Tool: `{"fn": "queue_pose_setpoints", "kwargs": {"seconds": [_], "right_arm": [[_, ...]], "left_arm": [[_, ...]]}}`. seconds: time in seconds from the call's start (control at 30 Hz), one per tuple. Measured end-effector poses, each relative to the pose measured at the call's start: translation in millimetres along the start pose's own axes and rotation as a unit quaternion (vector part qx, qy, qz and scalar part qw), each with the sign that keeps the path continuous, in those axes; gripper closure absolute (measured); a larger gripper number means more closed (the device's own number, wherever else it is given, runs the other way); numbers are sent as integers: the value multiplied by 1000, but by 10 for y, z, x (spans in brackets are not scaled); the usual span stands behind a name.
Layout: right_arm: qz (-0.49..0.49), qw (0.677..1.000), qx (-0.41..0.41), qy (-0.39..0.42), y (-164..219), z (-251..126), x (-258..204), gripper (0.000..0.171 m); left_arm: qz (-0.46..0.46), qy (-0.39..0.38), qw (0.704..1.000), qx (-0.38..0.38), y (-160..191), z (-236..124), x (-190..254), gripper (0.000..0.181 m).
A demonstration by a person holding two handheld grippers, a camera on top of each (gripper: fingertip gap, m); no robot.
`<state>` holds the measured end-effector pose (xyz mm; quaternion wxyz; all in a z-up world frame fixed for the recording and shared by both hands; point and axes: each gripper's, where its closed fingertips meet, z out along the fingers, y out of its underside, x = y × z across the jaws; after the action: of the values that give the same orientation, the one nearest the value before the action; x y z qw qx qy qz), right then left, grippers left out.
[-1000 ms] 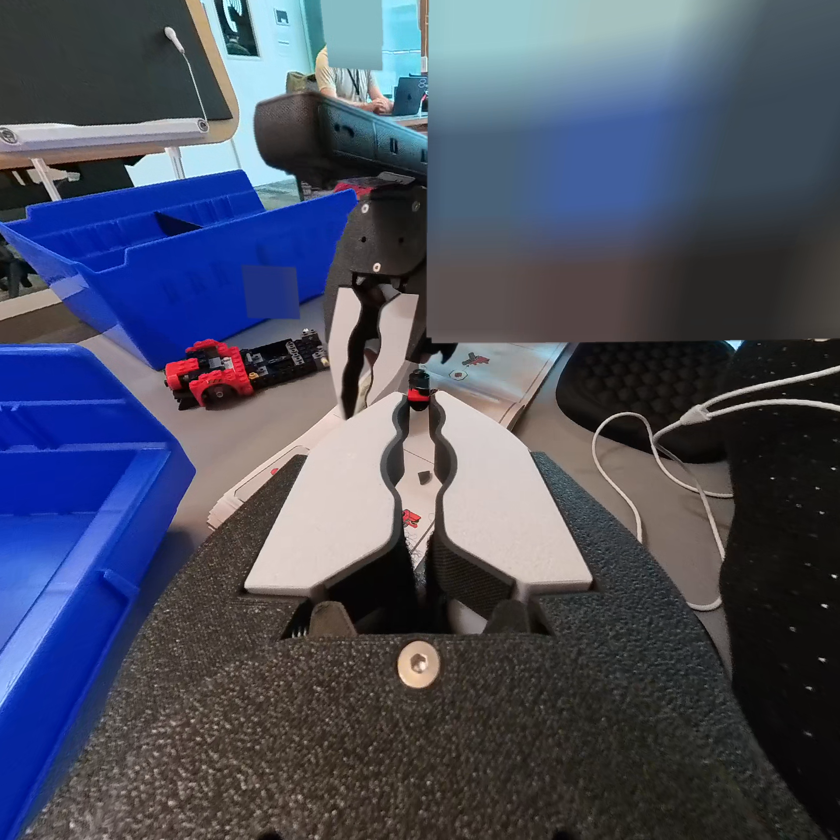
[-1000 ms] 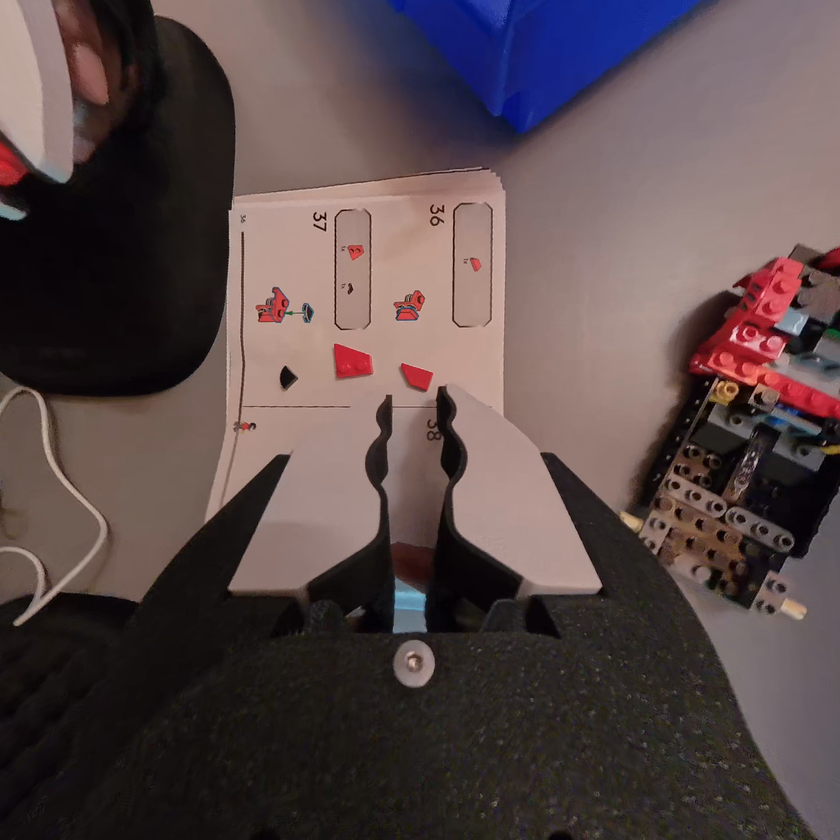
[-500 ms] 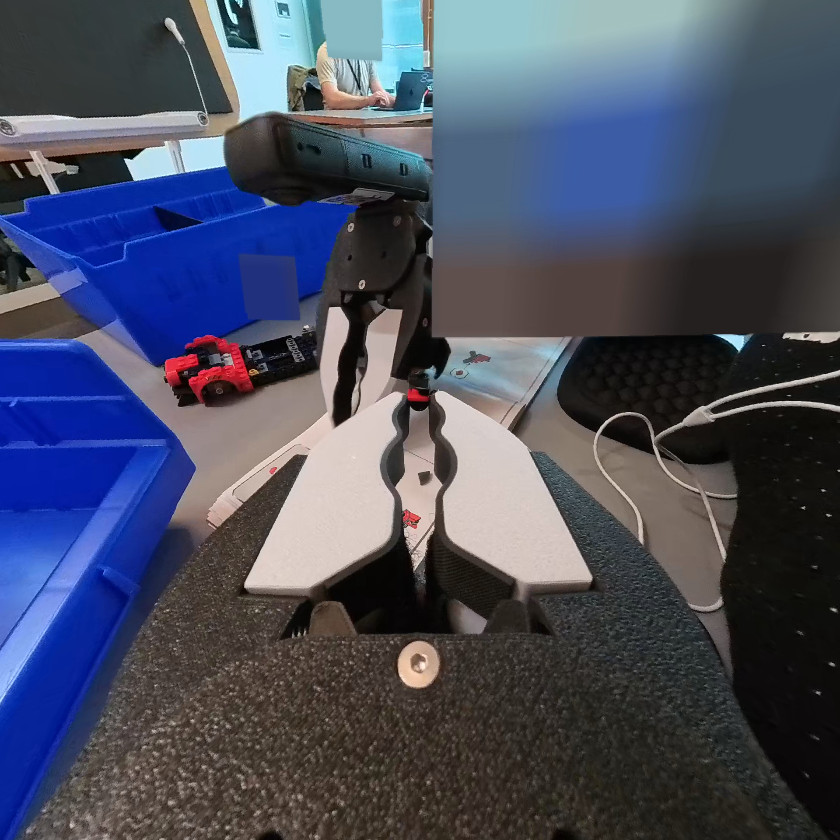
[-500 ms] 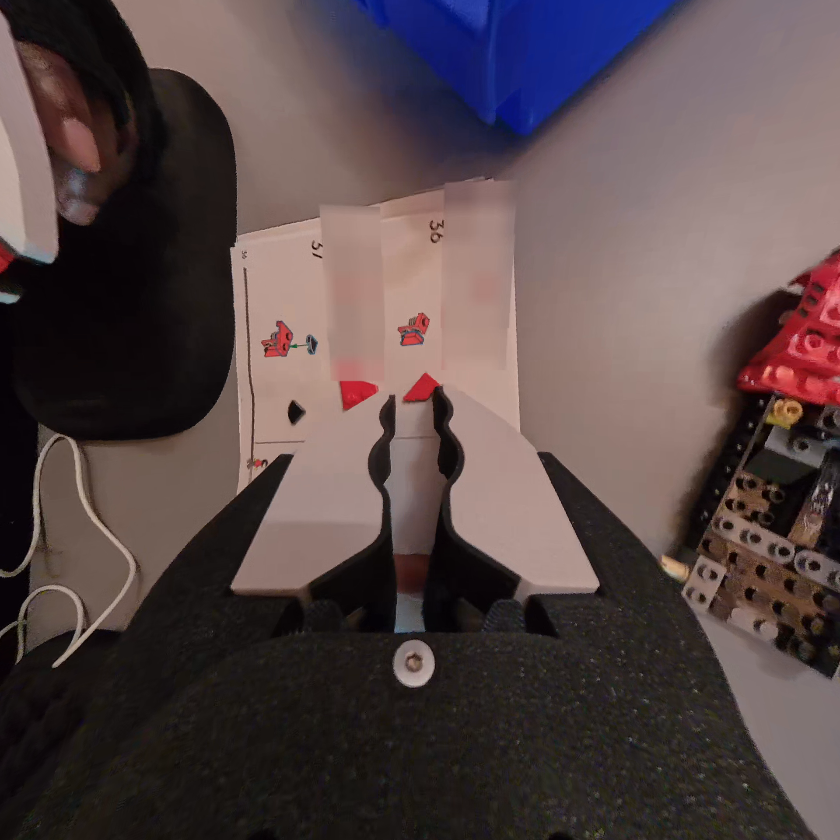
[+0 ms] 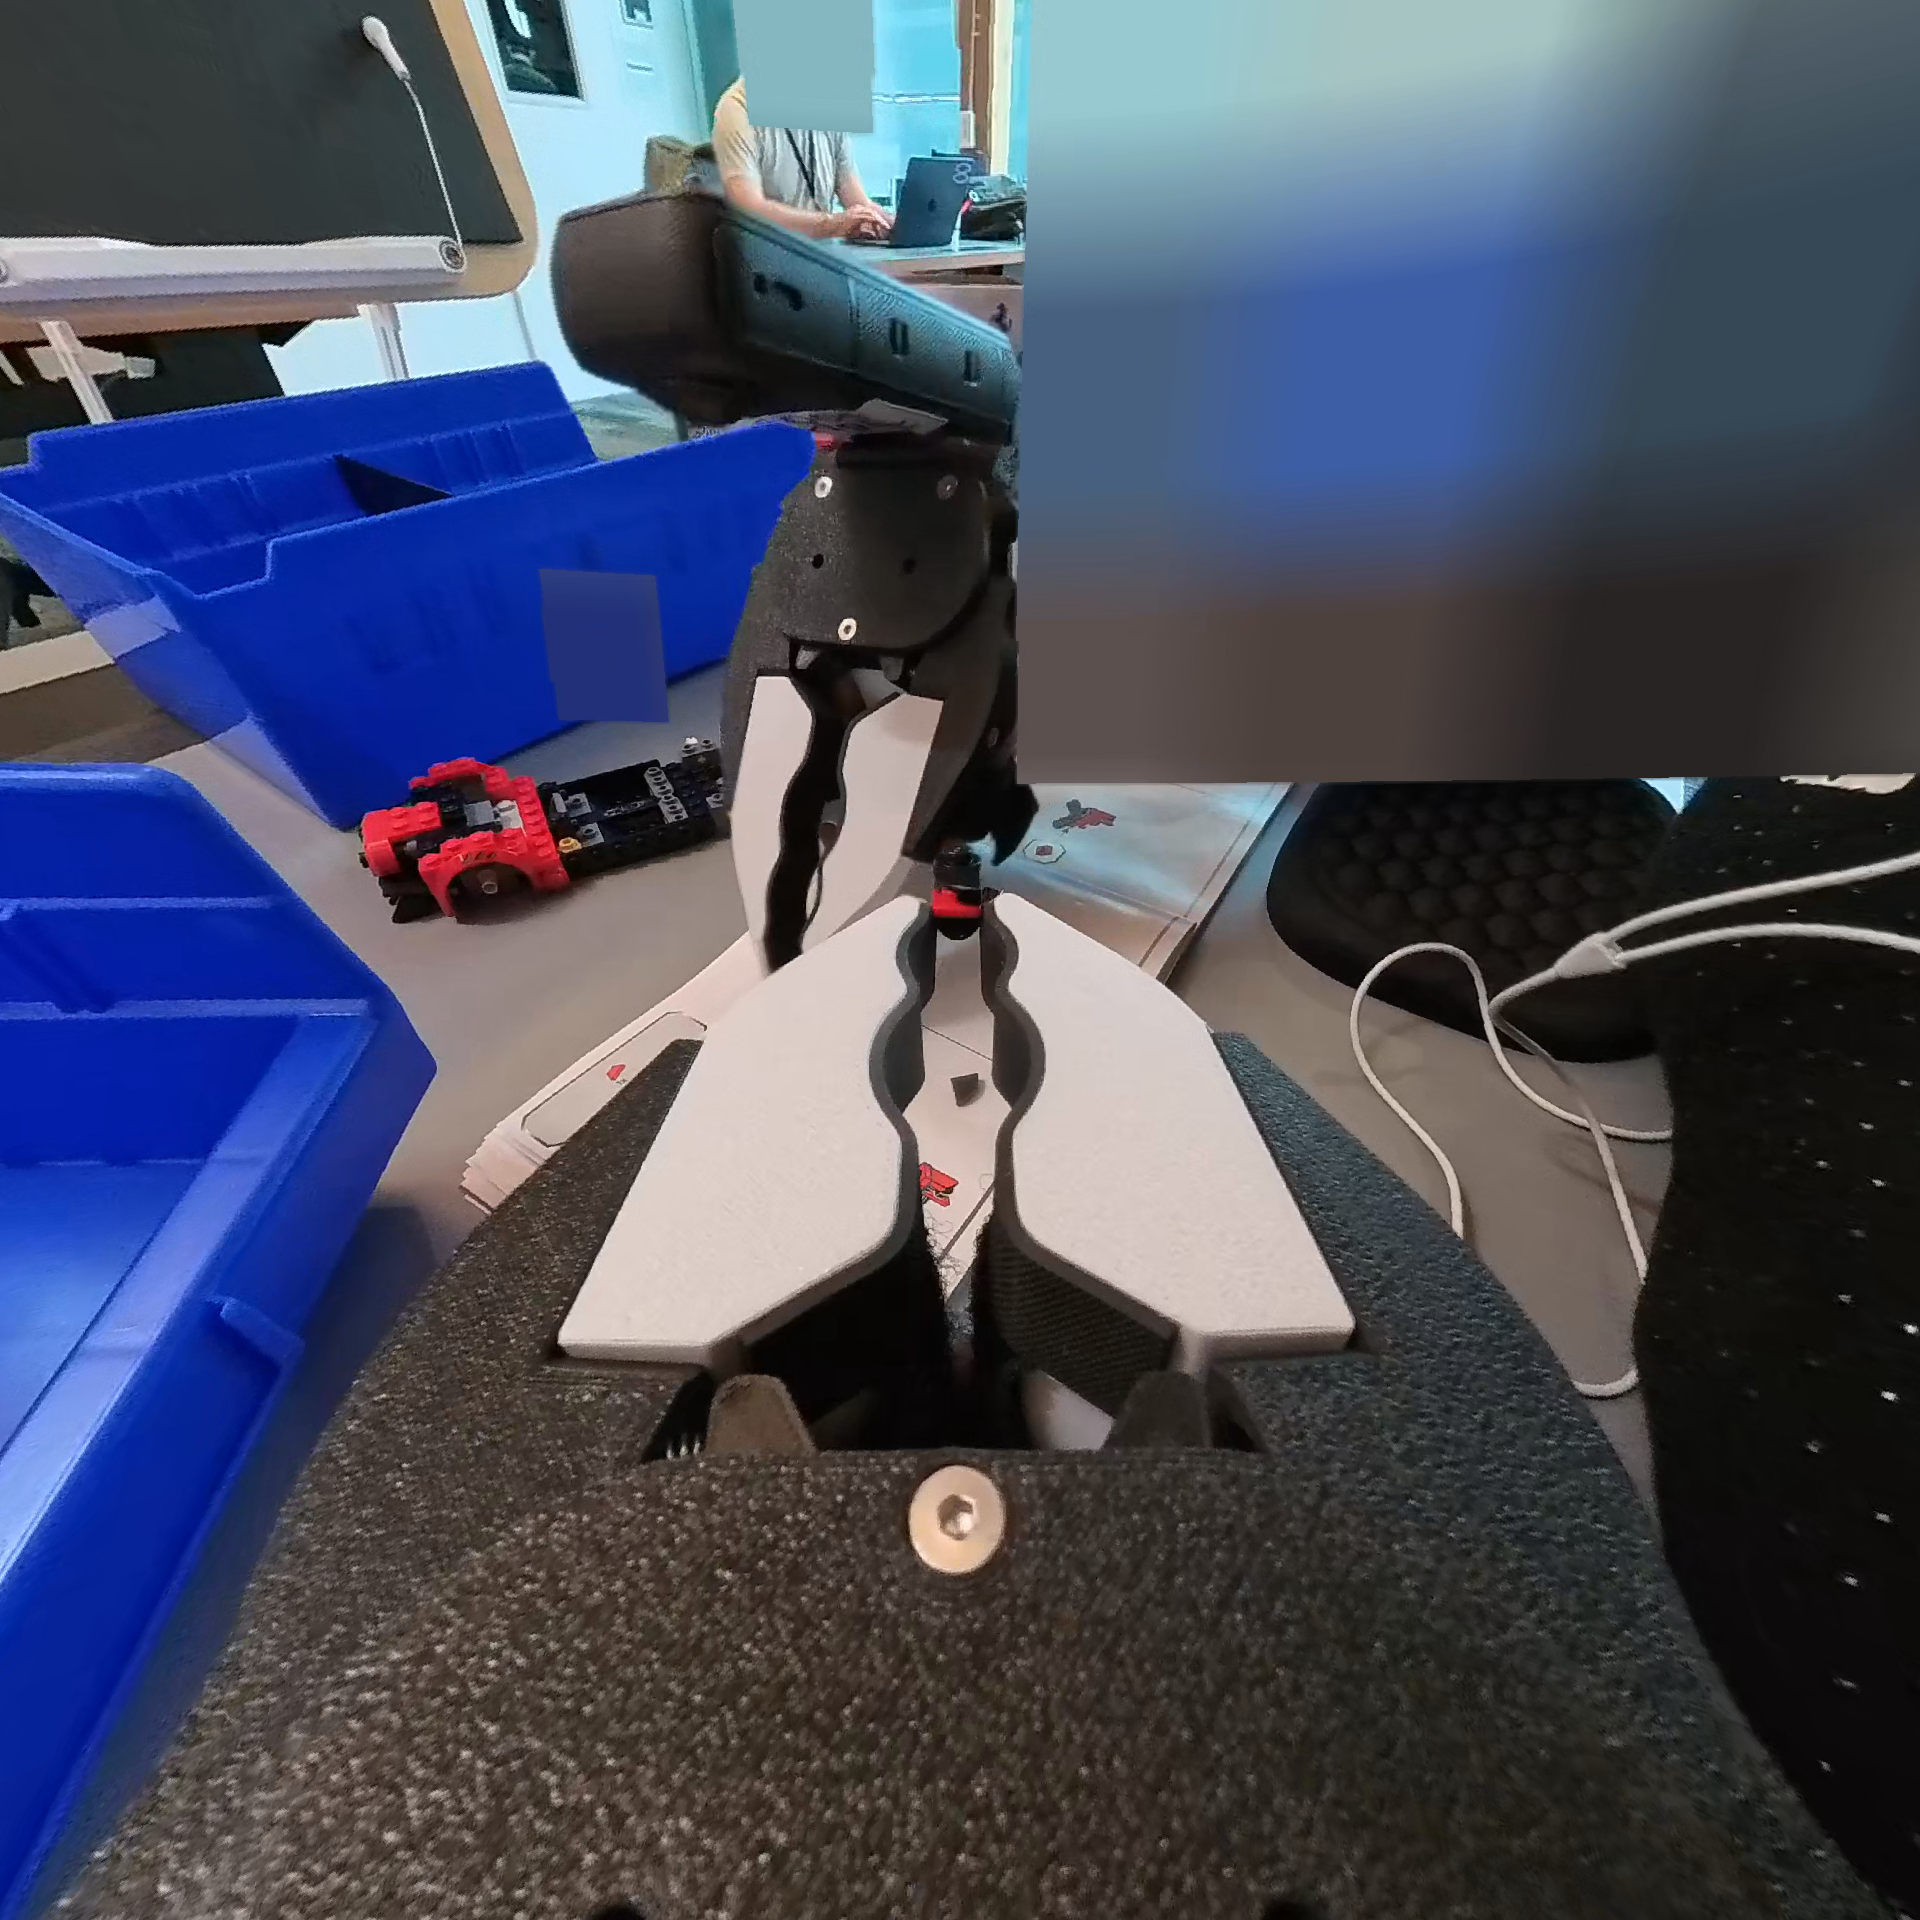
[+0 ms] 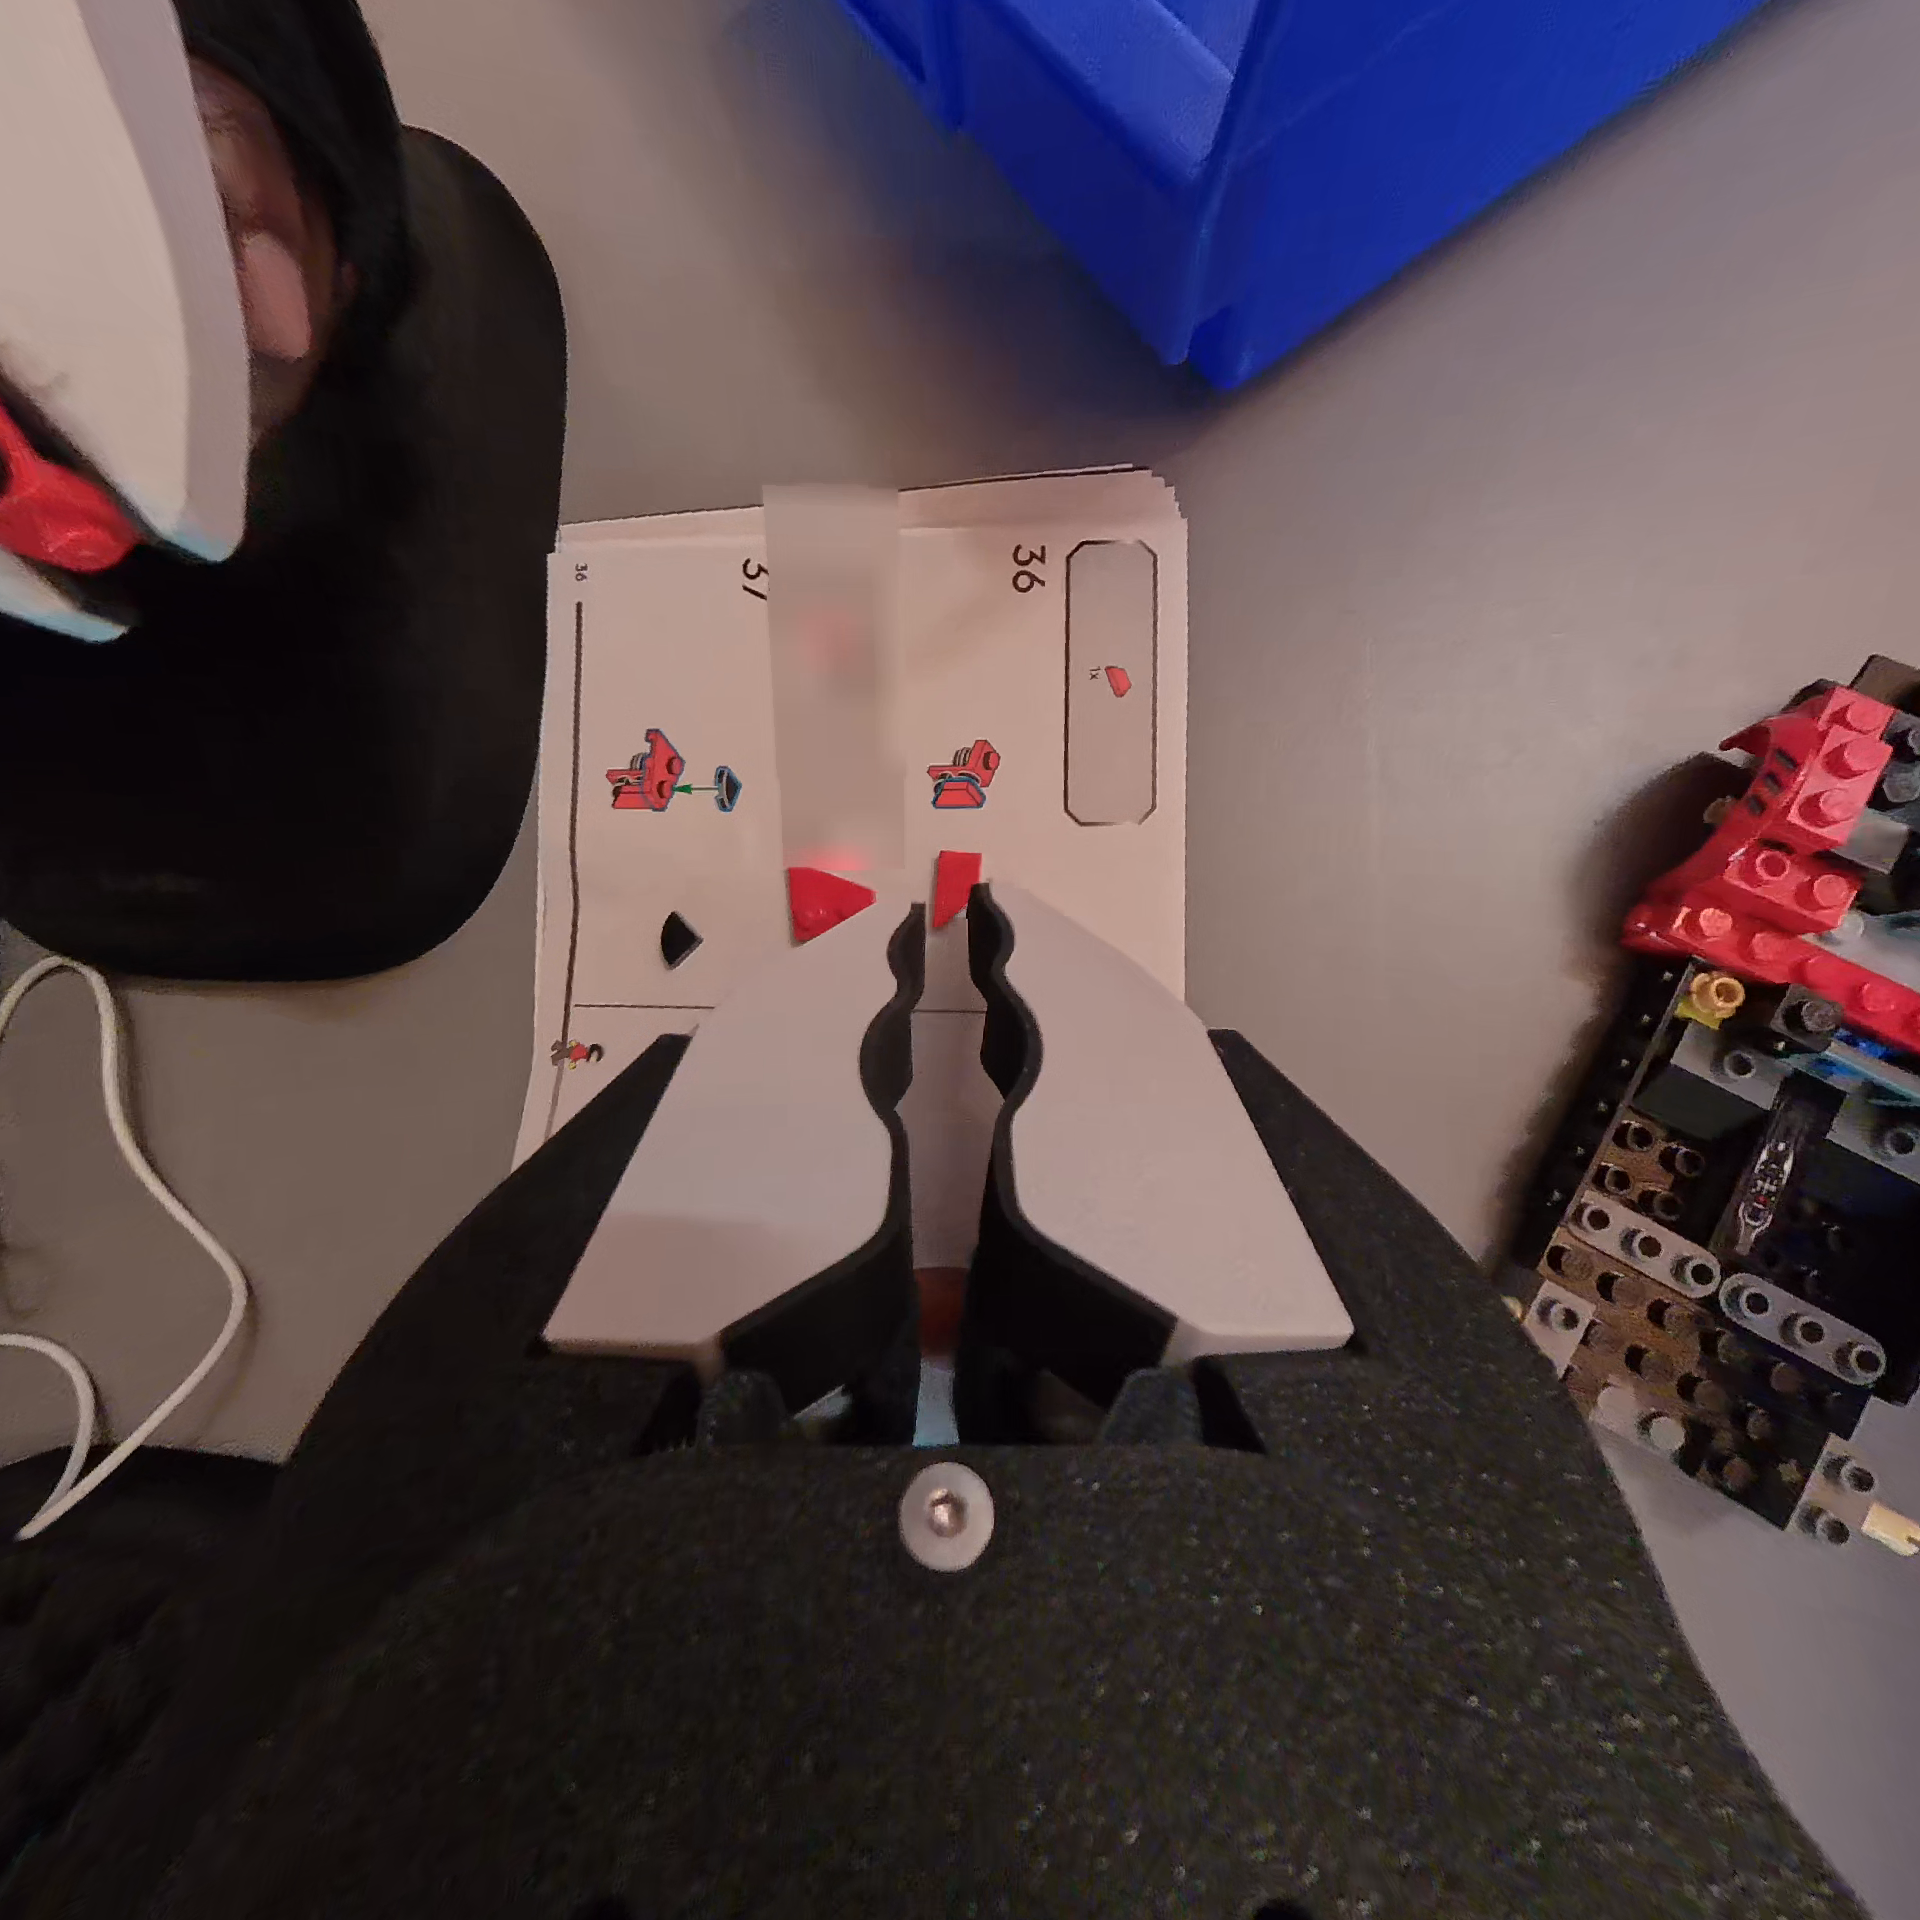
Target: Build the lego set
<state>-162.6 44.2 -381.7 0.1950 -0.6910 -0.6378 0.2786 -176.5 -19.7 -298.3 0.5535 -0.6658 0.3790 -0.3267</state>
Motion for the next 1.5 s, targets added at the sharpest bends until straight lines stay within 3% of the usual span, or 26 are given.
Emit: {"fn": "queue_pose_setpoints", "kwargs": {"seconds": [0.37,0.6,0.77,1.5], "right_arm": [[-41,999,-16,-9,0,54,15,164],[-132,986,64,-80,-404,-480,-421,163],[-192,973,71,-109,-579,-660,-757,163],[-171,975,80,-117,-489,-680,-874,164]], "left_arm": [[-17,25,1000,0,3,1,27,174],[-48,80,995,23,-69,-46,84,174],[-12,70,996,46,-133,-83,126,174],[38,41,998,2,-5,10,160,174]]}}
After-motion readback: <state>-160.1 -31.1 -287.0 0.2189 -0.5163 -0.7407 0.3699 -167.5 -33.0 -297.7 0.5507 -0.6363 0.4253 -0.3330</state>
